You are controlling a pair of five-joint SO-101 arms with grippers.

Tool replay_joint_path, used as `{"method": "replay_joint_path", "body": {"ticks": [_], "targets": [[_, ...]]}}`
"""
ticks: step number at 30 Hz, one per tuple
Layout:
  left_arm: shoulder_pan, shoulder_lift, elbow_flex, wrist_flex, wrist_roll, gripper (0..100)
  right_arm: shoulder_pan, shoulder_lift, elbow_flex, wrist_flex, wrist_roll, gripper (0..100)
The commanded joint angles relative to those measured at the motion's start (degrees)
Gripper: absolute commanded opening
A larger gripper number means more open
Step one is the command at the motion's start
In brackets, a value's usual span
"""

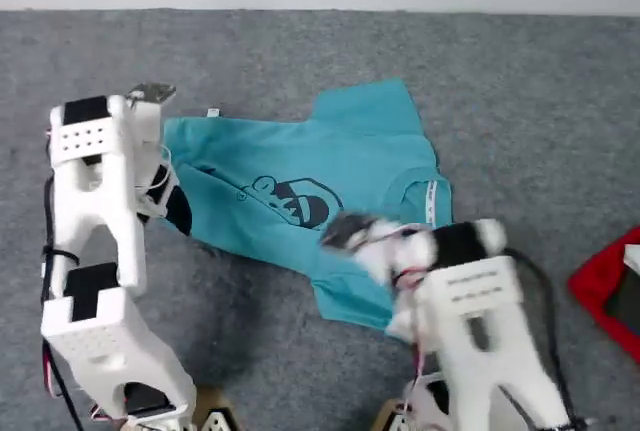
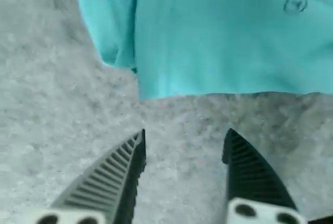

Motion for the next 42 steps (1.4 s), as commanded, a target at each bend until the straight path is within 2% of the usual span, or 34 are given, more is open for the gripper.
{"method": "replay_joint_path", "body": {"ticks": [1,7,17,23,29,35,42], "targets": [[-1.67,-3.69,0.75,1.49,1.23,24,-10.77,-0.40,2.37,-4.18,-3.16,19.8],[-7.30,-3.69,0.92,1.67,1.23,24,-11.56,2.59,8.44,-15.52,-3.25,20.1],[-16.18,-3.69,0.92,1.76,1.23,24,-11.38,26.59,4.84,-29.85,-3.43,20.2],[-19.96,-3.78,1.01,1.76,1.14,24,-10.24,36.26,-5.10,-29.49,-3.43,20.2],[-20.84,-3.78,1.01,1.76,1.14,24,-6.02,37.23,-14.68,-24.13,-3.16,20.2],[-20.75,-3.78,1.10,1.76,1.14,24,-6.20,37.32,-15.12,-27.91,0.35,19.7],[-20.57,-3.78,3.21,1.76,1.14,24,-5.93,36.70,-15.47,-26.51,0.26,19.7]]}}
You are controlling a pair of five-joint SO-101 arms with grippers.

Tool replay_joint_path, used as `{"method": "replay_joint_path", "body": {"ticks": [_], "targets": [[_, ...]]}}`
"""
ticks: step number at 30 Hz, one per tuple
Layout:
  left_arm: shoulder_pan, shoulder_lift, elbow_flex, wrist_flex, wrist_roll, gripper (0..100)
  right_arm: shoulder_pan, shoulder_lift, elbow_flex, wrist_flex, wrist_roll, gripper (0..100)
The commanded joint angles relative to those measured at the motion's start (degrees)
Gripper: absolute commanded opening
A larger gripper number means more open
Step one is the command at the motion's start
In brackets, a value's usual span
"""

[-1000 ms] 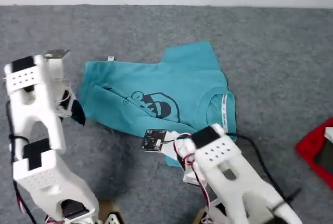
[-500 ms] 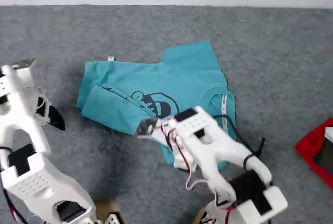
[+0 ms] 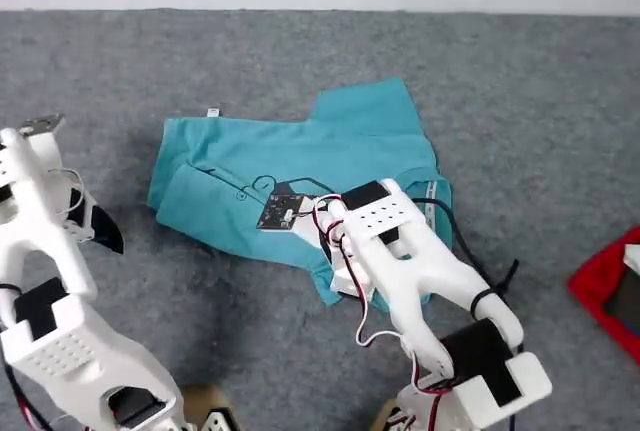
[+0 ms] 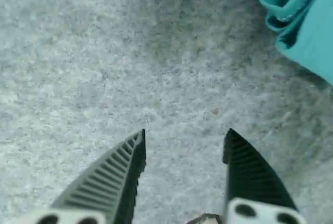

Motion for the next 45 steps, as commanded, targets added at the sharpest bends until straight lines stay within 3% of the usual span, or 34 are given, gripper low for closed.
{"method": "replay_joint_path", "body": {"ticks": [1,7,13,16,28,34,40,45], "targets": [[0.00,-3.78,2.24,1.76,0.53,24,0.31,-0.84,-3.69,1.89,0.44,19.7],[0.00,-3.78,4.97,1.76,0.53,24,-1.45,-1.10,-4.84,6.37,0.53,18.6],[-0.18,-3.78,5.14,1.76,0.53,24,-3.21,1.71,-4.13,1.19,0.35,0.7],[-0.35,-3.78,5.23,1.76,0.53,24,-3.03,3.65,-4.04,-0.31,0.35,4.5],[-0.35,-3.78,5.23,1.76,0.53,24,0.13,6.55,-4.57,-1.36,0.35,4.6],[-0.35,-3.78,5.32,1.76,0.53,24,1.71,6.55,-7.56,3.30,0.35,5.6],[-0.09,-3.78,8.13,1.76,0.44,24,1.71,6.55,-8.62,6.02,0.35,18.8],[-0.26,-3.78,8.66,1.76,0.44,24,1.36,6.99,-8.70,4.79,0.53,16.7]]}}
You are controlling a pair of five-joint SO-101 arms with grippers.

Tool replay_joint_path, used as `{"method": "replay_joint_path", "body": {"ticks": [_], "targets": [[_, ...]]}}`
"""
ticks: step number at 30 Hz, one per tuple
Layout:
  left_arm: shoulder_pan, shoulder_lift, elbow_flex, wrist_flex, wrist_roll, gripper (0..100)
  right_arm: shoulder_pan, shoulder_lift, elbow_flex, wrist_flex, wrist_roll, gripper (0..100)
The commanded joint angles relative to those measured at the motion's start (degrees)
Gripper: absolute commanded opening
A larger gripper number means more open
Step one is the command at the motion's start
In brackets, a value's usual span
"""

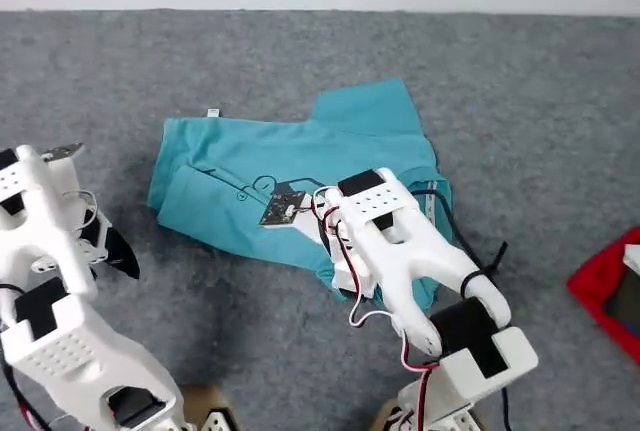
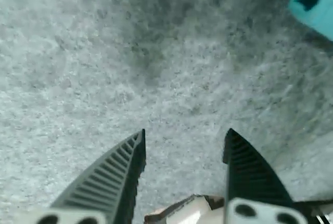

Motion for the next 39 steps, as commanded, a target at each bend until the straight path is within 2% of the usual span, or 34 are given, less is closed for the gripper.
{"method": "replay_joint_path", "body": {"ticks": [1,9,12,15,21,30,39], "targets": [[-0.18,-3.78,0.04,1.76,0.44,23,0.40,-0.13,-2.81,-1.27,0.44,16.5],[0.00,-3.78,0.04,1.76,0.44,20,0.48,0.04,-2.64,-8.40,0.35,16.4],[0.00,-3.78,0.04,1.76,-1.58,17,0.57,0.92,-2.64,-9.80,0.44,11.3],[-0.18,-3.78,0.04,1.76,-4.40,14,0.66,3.12,-2.64,-9.98,0.35,0.5],[-0.09,-3.78,0.04,1.76,-6.33,11,0.66,5.41,-2.64,-9.36,0.35,1.0],[5.63,-3.78,0.66,1.76,-6.24,9,0.22,-2.86,-5.54,0.40,-3.52,0.9],[9.85,-3.78,8.22,1.67,-6.24,9,0.13,-16.22,-5.36,9.71,-3.87,0.9]]}}
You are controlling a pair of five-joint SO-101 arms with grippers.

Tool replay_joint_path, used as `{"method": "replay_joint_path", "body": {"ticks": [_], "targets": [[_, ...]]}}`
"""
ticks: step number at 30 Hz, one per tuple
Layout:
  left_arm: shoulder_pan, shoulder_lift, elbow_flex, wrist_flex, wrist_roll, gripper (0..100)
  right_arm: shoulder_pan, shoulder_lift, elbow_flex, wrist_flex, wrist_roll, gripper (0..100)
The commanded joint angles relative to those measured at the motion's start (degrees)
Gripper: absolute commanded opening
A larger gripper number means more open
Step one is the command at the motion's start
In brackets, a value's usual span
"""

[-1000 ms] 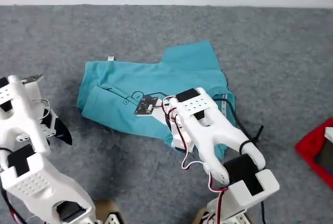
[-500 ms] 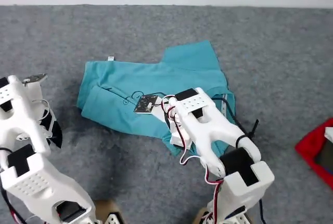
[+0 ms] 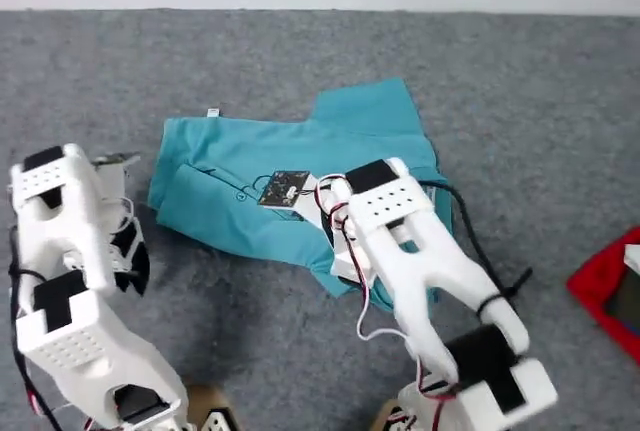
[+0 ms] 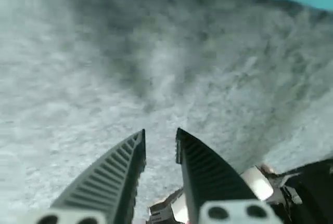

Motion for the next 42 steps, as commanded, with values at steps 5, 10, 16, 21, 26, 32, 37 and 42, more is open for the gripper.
{"method": "replay_joint_path", "body": {"ticks": [5,10,16,21,26,32,37,42], "targets": [[4.84,-3.69,1.01,1.49,-0.62,9,0.48,-13.05,-2.81,3.82,-0.09,0.9],[12.57,-3.69,-0.04,1.41,-0.18,9,0.57,-20.53,-7.91,3.74,-0.09,0.9],[15.74,-3.60,-4.70,0.88,4.48,10,5.14,-19.74,-13.89,3.56,0.00,0.9],[18.20,-2.99,-10.07,-3.25,4.75,14,10.07,-14.20,-14.24,3.65,0.00,0.9],[24.26,-2.37,-10.15,-5.19,4.66,19,11.03,-13.67,-14.33,2.95,0.00,0.9],[29.27,3.78,-10.59,-8.18,4.31,20,11.12,-13.76,-14.33,2.24,0.00,0.9],[28.75,6.33,-10.68,-11.69,1.58,19,12.09,-13.76,-14.24,3.12,0.00,0.9],[28.66,6.77,-10.68,-16.09,-2.81,18,12.79,-13.76,-14.24,3.12,0.00,0.9]]}}
